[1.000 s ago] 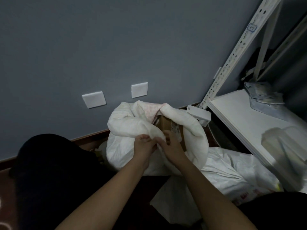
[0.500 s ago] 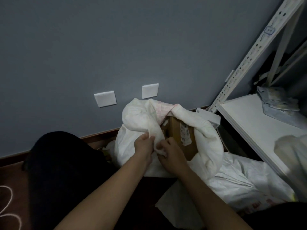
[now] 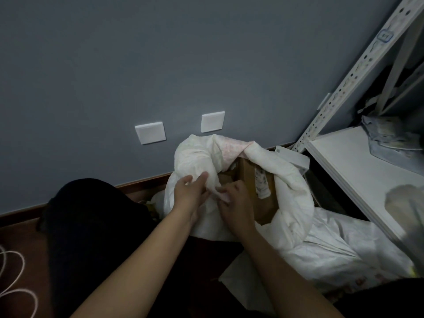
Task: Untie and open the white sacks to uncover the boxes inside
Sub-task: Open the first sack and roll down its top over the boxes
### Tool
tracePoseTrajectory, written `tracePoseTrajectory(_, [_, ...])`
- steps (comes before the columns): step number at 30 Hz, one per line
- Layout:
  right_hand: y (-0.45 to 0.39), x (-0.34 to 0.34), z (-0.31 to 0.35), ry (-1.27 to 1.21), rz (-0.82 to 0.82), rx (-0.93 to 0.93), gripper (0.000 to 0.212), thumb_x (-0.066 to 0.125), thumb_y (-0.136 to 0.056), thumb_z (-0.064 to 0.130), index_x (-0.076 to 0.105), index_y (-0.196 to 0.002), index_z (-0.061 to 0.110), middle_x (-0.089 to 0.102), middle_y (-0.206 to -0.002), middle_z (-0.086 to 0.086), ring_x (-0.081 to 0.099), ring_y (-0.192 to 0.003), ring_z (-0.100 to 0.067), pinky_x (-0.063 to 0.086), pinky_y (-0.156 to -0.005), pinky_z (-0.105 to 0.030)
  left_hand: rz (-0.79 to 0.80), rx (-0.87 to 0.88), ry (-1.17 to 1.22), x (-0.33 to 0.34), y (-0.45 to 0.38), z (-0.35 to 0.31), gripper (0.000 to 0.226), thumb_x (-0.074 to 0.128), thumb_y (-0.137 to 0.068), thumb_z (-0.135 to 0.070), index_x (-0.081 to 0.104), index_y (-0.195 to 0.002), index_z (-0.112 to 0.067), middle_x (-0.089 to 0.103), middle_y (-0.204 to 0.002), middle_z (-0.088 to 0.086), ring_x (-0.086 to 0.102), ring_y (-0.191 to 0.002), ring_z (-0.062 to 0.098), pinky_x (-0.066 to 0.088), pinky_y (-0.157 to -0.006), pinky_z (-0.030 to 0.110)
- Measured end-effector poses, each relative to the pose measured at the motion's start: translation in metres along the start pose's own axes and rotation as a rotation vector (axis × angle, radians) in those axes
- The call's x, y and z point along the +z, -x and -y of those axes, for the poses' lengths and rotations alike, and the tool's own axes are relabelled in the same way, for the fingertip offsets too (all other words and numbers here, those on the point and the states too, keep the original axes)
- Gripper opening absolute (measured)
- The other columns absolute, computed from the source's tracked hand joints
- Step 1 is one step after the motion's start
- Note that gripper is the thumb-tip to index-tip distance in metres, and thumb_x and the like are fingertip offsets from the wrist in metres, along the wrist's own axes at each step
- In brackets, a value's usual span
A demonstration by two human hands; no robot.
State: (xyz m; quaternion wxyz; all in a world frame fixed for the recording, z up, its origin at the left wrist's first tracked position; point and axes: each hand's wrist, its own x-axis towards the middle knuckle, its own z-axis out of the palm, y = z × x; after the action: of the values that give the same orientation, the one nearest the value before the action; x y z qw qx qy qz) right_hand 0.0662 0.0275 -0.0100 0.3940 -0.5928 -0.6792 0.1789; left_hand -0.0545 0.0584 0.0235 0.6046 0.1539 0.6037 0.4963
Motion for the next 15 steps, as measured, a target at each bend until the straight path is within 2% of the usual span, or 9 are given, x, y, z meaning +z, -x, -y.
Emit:
tracePoseTrajectory(2, [0.003,0.003,-0.001,0.121,0.112,-0.149,0.019,0.06,-0.079,0.009,0.068,-0.096,0.007,0.053,-0.092,-0.006,0.051,-0.078,-0.009,0.036,-0.065,-0.013,0.037,0.094,-0.225,0.005,-0.004,-0.002,0.015,0.071,-0.083,-0.019,0.061,-0.085,-0.008,0.064,-0.085,0.011,0.065,-0.082,0.026,0.057,-0.076,0.038])
tracePoseTrajectory(3, [0.003,0.001,-0.003,0.127,0.179,-0.174,0.02,0.058,-0.08,0.011,0.067,-0.098,0.008,0.053,-0.095,-0.007,0.052,-0.079,-0.012,0.038,-0.066,-0.016,0.042,0.12,-0.299,0.006,-0.004,-0.003,0.017,0.072,-0.081,-0.015,0.059,-0.072,-0.01,0.062,-0.075,0.01,0.062,-0.077,0.027,0.055,-0.075,0.038])
tracePoseTrajectory(5, [-0.001,-0.006,-0.004,0.049,0.295,-0.141,0.02,0.061,-0.083,0.02,0.066,-0.101,0.01,0.051,-0.1,-0.003,0.051,-0.088,-0.01,0.04,-0.075,-0.017,0.034,0.114,-0.347,0.004,-0.006,-0.001,0.034,0.068,-0.079,-0.003,0.046,-0.056,-0.013,0.048,-0.059,0.006,0.05,-0.063,0.023,0.046,-0.064,0.034])
tracePoseTrajectory(6, [-0.003,-0.01,-0.002,-0.028,0.309,-0.075,0.023,0.063,-0.084,0.03,0.065,-0.1,0.013,0.051,-0.101,0.0,0.051,-0.091,-0.008,0.04,-0.078,-0.015,0.044,0.096,-0.345,0.001,-0.009,0.002,0.036,0.066,-0.08,0.0,0.044,-0.055,-0.013,0.047,-0.057,0.004,0.049,-0.061,0.021,0.044,-0.062,0.033])
tracePoseTrajectory(8, [-0.012,-0.015,0.007,-0.214,0.235,0.155,0.032,0.063,-0.085,0.042,0.059,-0.103,0.017,0.053,-0.104,0.002,0.055,-0.095,-0.006,0.045,-0.08,-0.014,0.118,0.031,-0.285,-0.001,-0.007,0.003,0.02,0.062,-0.084,0.002,0.06,-0.067,-0.009,0.062,-0.068,0.008,0.06,-0.068,0.023,0.052,-0.069,0.034])
tracePoseTrajectory(10, [-0.023,-0.015,0.016,-0.334,0.228,0.398,0.038,0.064,-0.088,0.038,0.053,-0.117,0.016,0.057,-0.112,0.002,0.058,-0.101,-0.009,0.048,-0.084,-0.02,0.225,-0.029,-0.201,-0.002,0.001,0.005,0.011,0.06,-0.086,0.001,0.068,-0.091,-0.003,0.071,-0.083,0.015,0.068,-0.078,0.025,0.056,-0.077,0.034])
tracePoseTrajectory(11, [-0.026,-0.012,0.019,-0.355,0.249,0.472,0.041,0.065,-0.088,0.037,0.052,-0.122,0.016,0.059,-0.115,0.003,0.058,-0.103,-0.01,0.049,-0.086,-0.023,0.257,-0.056,-0.152,-0.004,0.004,0.006,0.013,0.058,-0.088,0.0,0.068,-0.096,-0.002,0.072,-0.084,0.015,0.069,-0.077,0.023,0.057,-0.073,0.031])
tracePoseTrajectory(13, [-0.025,-0.007,0.024,-0.358,0.243,0.507,0.039,0.068,-0.087,0.034,0.058,-0.12,0.017,0.063,-0.112,0.004,0.06,-0.101,-0.01,0.049,-0.086,-0.023,0.259,-0.123,-0.042,-0.009,0.006,0.007,0.013,0.055,-0.093,-0.007,0.066,-0.095,-0.001,0.073,-0.077,0.012,0.071,-0.069,0.019,0.057,-0.061,0.025])
tracePoseTrajectory(15, [-0.02,-0.003,0.028,-0.345,0.182,0.471,0.03,0.069,-0.086,0.027,0.064,-0.114,0.017,0.067,-0.105,0.006,0.061,-0.095,-0.005,0.049,-0.084,-0.018,0.2,-0.165,0.005,-0.013,0.009,0.004,0.017,0.052,-0.097,-0.016,0.061,-0.09,-0.003,0.072,-0.072,0.011,0.071,-0.064,0.019,0.057,-0.054,0.024])
